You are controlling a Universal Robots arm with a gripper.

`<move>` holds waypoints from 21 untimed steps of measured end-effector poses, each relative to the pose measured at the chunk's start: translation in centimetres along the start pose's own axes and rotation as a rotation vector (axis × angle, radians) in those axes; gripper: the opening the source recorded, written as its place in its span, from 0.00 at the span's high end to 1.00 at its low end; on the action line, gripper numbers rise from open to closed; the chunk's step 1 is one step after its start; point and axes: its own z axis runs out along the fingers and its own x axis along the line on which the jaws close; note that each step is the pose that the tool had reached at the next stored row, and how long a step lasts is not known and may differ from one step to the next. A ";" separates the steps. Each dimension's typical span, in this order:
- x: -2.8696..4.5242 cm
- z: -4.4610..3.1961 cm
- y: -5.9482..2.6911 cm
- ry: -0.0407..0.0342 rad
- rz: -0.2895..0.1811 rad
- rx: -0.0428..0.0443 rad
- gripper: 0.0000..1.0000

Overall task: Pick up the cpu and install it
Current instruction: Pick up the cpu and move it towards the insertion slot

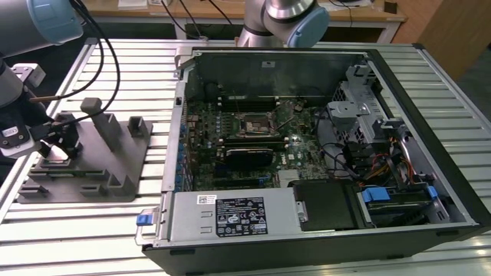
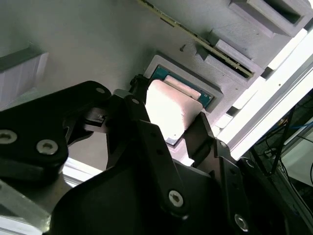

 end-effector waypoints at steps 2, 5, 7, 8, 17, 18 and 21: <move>0.01 0.00 0.00 0.0000 0.000 0.0000 0.45; 0.02 0.01 0.00 0.0000 0.000 -0.0001 0.45; 0.02 0.02 0.00 -0.0001 0.000 -0.0001 0.45; 0.03 0.02 0.00 -0.0001 0.000 -0.0001 0.38; 0.03 -0.19 0.01 -0.0003 0.000 -0.0002 0.38; 0.03 -0.21 0.01 -0.0001 0.000 -0.0001 0.38; 0.03 -0.23 0.01 -0.0001 0.000 -0.0001 0.38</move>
